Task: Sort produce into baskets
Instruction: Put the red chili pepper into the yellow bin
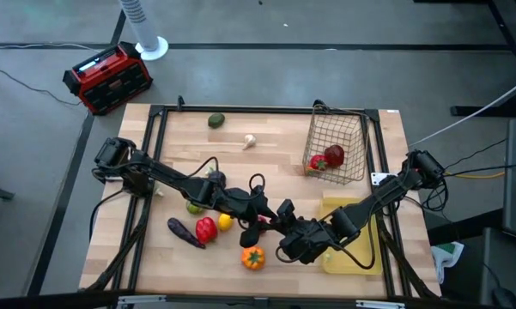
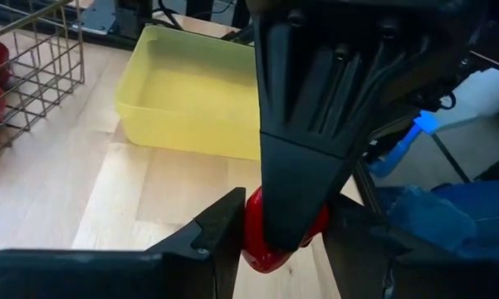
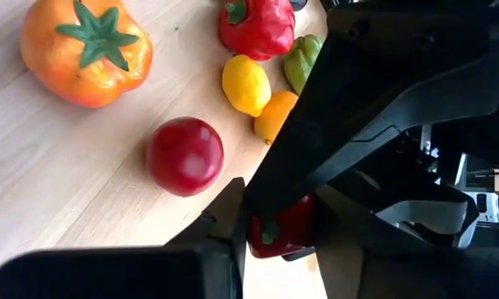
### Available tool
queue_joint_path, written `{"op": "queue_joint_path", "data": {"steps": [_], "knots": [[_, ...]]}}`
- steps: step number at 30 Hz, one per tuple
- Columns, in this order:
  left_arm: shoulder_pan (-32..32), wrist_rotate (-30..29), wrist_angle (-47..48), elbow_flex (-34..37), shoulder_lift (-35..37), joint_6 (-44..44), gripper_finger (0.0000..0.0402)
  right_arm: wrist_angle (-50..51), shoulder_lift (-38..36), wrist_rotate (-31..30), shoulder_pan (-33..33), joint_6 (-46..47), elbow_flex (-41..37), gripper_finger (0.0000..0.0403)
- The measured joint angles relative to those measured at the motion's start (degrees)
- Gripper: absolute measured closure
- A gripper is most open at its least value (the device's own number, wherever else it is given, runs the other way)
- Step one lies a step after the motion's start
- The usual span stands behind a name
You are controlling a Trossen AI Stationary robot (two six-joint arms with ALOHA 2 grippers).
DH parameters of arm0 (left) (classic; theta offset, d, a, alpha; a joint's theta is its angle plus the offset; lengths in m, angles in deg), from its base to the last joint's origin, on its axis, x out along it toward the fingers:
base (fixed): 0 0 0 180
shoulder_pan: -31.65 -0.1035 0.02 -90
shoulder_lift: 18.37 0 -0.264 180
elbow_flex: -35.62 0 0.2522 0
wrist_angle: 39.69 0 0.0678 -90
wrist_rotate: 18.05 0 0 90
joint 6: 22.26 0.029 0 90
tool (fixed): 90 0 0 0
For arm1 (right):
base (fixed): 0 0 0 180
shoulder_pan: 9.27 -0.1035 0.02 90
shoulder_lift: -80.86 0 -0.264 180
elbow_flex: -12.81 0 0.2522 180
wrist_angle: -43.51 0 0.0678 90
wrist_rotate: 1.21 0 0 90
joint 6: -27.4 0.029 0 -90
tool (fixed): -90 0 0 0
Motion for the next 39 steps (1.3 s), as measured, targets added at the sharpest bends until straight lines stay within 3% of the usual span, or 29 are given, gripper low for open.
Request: {"op": "queue_joint_path", "data": {"steps": [4,13,21,33,39], "knots": [[0.0,0.04,0.04,0.0,0.0,-0.08,0.0243,0.13,0.0,0.0,0.0,0.05,0.0,0.0297],[-0.61,-0.11,0.26,0.0,0.0,-0.03,0.0168,1.45,0.0,-0.02,-0.02,2.6,0.0,0.0297],[-0.92,-0.24,4.21,0.0,0.0,0.49,0.0154,14.78,0.0,0.59,-0.04,21.4,0.0,0.0297],[-0.92,-0.3,7.78,0.0,-0.02,2.03,0.0153,43.4,0.0,16.51,-0.04,50.25,0.0,0.0297],[-0.92,-0.33,7.78,0.0,-0.02,2.03,0.0153,47.31,0.0,22.94,-0.04,54.83,-1.52,0.0297]]}}
